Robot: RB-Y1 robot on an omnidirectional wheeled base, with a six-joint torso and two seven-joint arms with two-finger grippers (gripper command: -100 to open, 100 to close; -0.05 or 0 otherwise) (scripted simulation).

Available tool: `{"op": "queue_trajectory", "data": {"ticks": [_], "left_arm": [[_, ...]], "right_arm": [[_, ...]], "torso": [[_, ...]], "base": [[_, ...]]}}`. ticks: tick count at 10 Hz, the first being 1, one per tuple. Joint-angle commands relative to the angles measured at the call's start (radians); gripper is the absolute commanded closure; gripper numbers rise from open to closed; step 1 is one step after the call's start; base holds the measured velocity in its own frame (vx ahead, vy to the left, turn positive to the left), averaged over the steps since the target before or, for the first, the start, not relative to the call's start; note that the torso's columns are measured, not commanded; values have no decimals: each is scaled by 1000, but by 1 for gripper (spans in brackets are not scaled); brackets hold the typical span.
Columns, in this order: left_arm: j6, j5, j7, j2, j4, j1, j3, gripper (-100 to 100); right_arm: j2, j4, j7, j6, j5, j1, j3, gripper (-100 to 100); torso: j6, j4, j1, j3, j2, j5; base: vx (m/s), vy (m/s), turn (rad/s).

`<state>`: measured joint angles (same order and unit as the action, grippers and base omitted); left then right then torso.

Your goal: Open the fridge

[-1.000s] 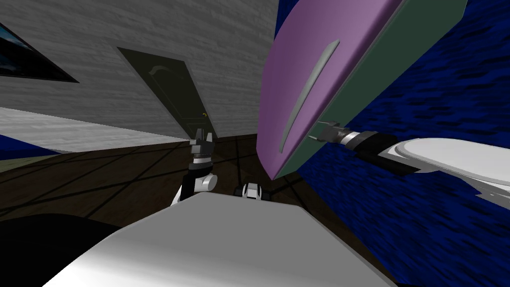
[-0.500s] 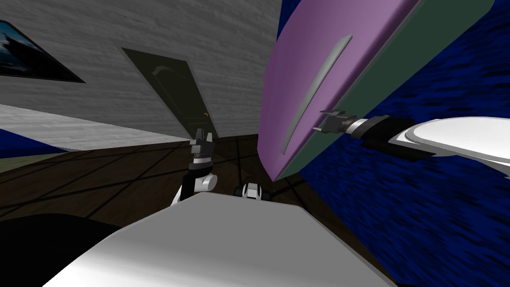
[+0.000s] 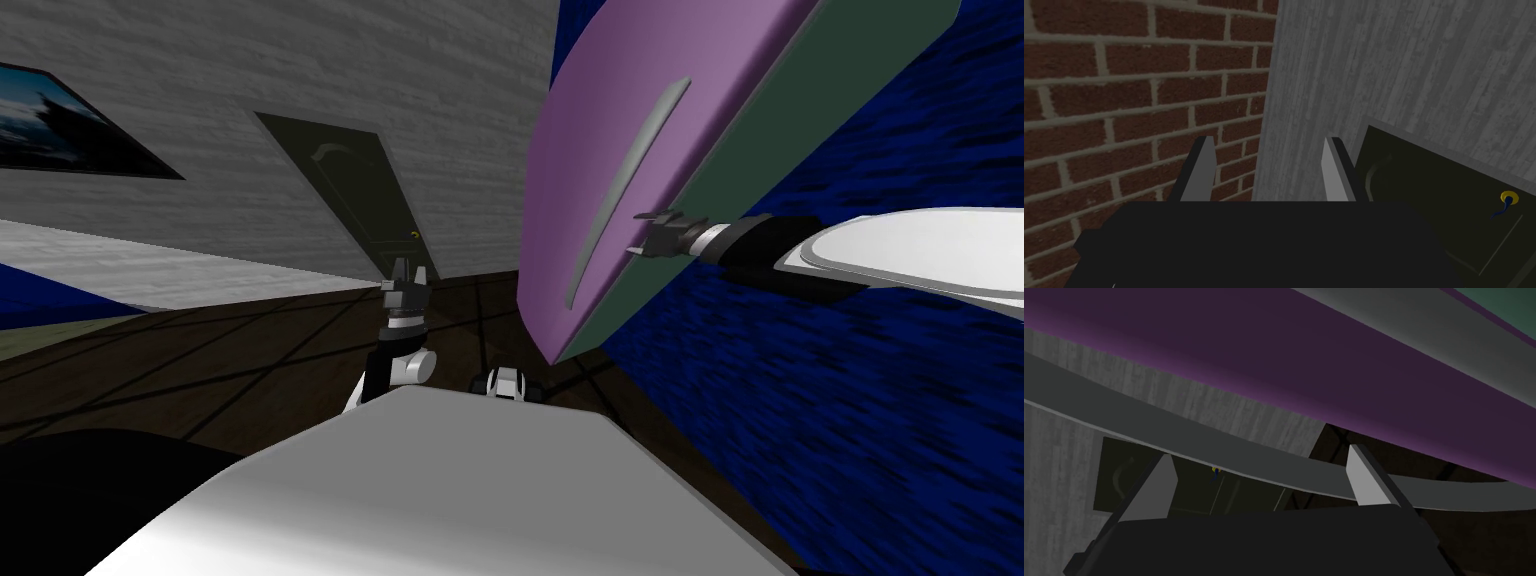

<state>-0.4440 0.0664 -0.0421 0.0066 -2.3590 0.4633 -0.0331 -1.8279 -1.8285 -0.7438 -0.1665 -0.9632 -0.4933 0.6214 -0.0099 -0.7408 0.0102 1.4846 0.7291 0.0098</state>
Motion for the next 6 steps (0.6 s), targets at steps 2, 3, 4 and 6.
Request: {"op": "queue_trajectory", "data": {"ticks": [2, 3, 4, 6], "left_arm": [[0, 0, 0, 0, 0, 0, 0, 0], [0, 0, 0, 0, 0, 0, 0, 0], [0, 0, 0, 0, 0, 0, 0, 0], [0, 0, 0, 0, 0, 0, 0, 0]], "right_arm": [[-60, 31, -56, 16, -31, 30, 35, -100], [-60, 31, -56, 16, -31, 30, 35, -100], [-96, 42, -74, 21, -50, 32, 49, -100], [-96, 42, -74, 21, -50, 32, 49, -100]], "torso": [[5, 4, -3, -1, -1, -4], [8, 4, -7, -4, 2, -8], [10, 3, -11, -7, 7, -10], [9, 2, -11, -9, 10, -10]], "base": [[41, 13, 56], [46, 18, 27], [39, 19, 27], [11, 7, 2]]}}
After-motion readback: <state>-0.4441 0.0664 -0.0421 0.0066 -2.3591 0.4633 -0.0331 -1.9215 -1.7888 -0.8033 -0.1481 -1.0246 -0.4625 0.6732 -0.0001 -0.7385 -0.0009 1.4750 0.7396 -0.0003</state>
